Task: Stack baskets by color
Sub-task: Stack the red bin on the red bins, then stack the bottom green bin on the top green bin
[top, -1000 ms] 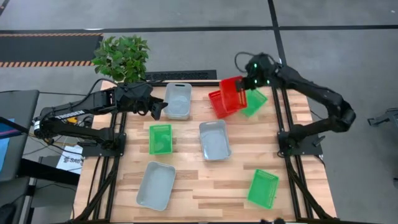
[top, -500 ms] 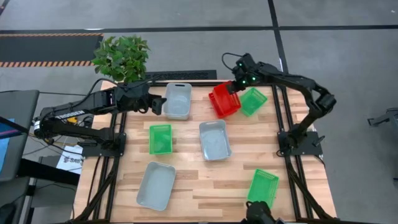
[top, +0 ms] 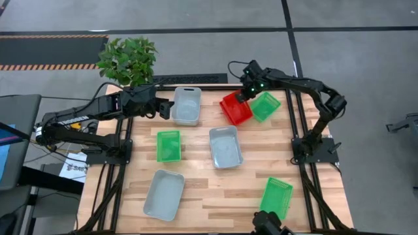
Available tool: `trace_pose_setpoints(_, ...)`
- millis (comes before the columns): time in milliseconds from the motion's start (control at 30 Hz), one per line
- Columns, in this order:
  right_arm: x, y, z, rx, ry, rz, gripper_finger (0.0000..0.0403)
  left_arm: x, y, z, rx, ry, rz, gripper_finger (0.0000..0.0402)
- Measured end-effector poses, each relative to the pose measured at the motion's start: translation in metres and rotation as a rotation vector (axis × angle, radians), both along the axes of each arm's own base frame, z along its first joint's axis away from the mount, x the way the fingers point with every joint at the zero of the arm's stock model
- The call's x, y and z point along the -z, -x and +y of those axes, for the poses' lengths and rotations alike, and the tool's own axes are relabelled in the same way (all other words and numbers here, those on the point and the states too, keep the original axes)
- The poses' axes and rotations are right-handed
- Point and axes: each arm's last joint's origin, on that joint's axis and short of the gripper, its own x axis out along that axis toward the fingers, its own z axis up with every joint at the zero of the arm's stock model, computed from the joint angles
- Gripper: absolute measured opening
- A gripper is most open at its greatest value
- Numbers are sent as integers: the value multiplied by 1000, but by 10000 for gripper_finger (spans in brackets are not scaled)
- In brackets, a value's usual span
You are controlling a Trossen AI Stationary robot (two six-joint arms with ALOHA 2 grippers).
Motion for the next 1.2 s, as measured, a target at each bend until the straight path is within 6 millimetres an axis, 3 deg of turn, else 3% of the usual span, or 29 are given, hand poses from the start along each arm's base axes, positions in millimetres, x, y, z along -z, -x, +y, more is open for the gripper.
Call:
trace_pose_setpoints(167,-10,0,-4,3,11,4,113,0,0,0,-2,2,-1,155)
trace_pose_setpoints(367,-52,-4,-12,-2,60,0,182,0,0,0,-1,3,-1,155)
trace_pose_setpoints(500,-71,-7,4,-85,46,113,194,0,0,0,6,3,2,155)
trace_pose_setpoints(767,-54,-2,67,-63,-167,469,186,0,0,0,10,-1,5,155)
trace_pose_setpoints(900,-68,5,115,-27,-188,459,188,0,0,0,19,-6,10,155)
trace_pose_setpoints(1067,-91,29,186,90,-216,364,189,0,0,-1,31,-1,8,155)
trace_pose_setpoints(1200,-95,48,239,191,-298,327,194,0,-1,-1,46,-4,11,155)
